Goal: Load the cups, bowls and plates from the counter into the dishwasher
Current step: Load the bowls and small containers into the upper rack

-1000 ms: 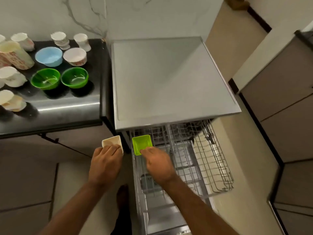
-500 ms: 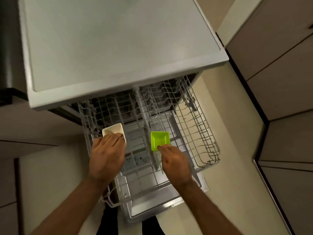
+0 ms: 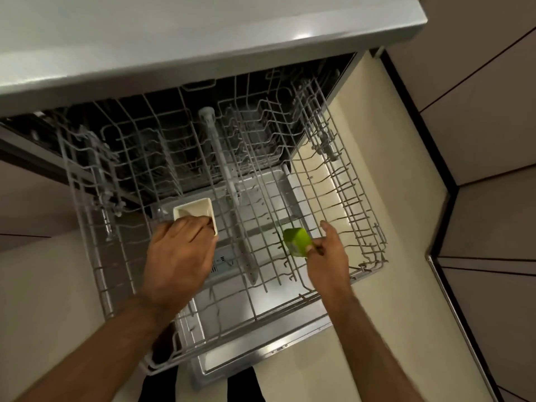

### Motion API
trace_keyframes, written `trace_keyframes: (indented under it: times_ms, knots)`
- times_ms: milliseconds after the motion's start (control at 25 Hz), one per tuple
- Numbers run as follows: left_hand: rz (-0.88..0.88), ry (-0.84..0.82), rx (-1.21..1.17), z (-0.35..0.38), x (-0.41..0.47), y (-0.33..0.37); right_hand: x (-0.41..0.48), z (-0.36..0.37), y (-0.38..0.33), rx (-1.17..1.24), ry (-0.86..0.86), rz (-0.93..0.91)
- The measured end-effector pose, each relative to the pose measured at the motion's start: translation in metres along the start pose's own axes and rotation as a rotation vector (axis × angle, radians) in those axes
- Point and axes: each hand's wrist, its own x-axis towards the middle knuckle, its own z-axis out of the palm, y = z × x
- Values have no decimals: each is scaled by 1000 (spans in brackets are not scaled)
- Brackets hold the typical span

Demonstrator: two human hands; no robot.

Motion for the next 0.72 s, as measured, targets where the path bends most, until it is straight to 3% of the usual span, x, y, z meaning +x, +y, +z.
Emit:
trace_keyframes:
  times_ms: [120,320,560,720]
  knots:
    - [23,-8,-30,12,-2,10,19,-8,3,108,-5,161]
    - [48,8,-45,21,-1,24,38,-14,7,108,29,217]
    - [60,-7,-60,31,-2,33,41,-1,14,-303,205,-5]
    - [54,-63,-62,35,-2,38,36,3,14,-397,303,-141]
